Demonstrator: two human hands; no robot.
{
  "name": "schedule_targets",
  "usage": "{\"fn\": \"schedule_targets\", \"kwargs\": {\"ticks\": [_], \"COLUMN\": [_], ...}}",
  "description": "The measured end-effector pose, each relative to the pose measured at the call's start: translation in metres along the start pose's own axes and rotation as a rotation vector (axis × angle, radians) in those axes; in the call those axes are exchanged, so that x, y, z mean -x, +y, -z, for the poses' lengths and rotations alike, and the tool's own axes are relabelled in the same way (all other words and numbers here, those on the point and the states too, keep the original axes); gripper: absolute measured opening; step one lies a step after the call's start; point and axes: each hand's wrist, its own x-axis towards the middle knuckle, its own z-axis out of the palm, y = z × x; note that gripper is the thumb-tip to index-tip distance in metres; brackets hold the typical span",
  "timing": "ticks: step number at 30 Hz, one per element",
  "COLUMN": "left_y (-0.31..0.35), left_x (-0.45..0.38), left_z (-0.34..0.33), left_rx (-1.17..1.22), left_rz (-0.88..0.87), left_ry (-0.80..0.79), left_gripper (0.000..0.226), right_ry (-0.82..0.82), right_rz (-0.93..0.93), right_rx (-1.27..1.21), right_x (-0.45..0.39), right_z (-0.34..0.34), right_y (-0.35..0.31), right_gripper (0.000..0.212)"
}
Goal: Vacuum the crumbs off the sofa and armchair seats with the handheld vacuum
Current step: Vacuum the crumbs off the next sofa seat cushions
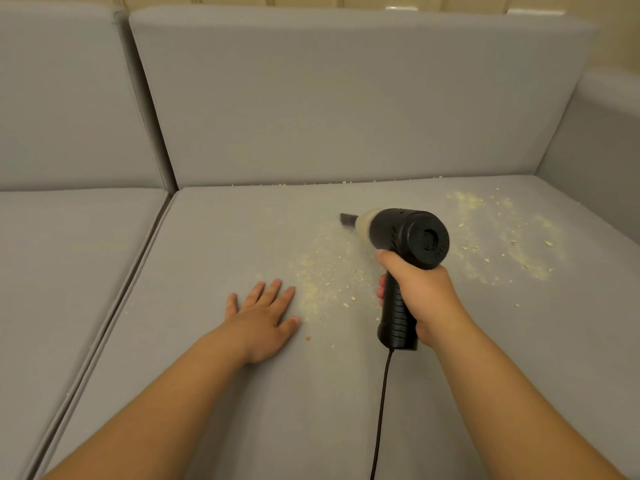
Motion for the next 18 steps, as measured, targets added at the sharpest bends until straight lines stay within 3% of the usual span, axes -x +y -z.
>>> {"fn": "schedule_targets", "kwargs": {"ticks": [3,9,15,18], "left_y": [0.0,-0.001,0.0,-0.004], "left_x": [-0.001,0.0,0.0,0.001], "left_z": [0.0,0.001,0.001,0.002], "left_rx": [0.002,0.02,0.022,0.019], "left_rz": [0.0,0.001,0.0,-0.006], "left_ry": [0.002,-0.007,-0.008,-0.011], "left_gripper": [0.068,0.067,0.068,0.067], "right_ry": [-0.11,0.001,-0.11,-0.088], "right_rz": [-0.02,0.101,0.015,0.018], "right_rx": [-0.019,0.003,-0.002,-0.071], "right_x": [0.005,0.0,-0.002,0.001], "right_z": [-0.007,-0.011,-0.02,-0.02], "right_y": [0.001,0.008,0.012,0.003], "right_gripper": [0.021,0.022,0.026,0.027]}}
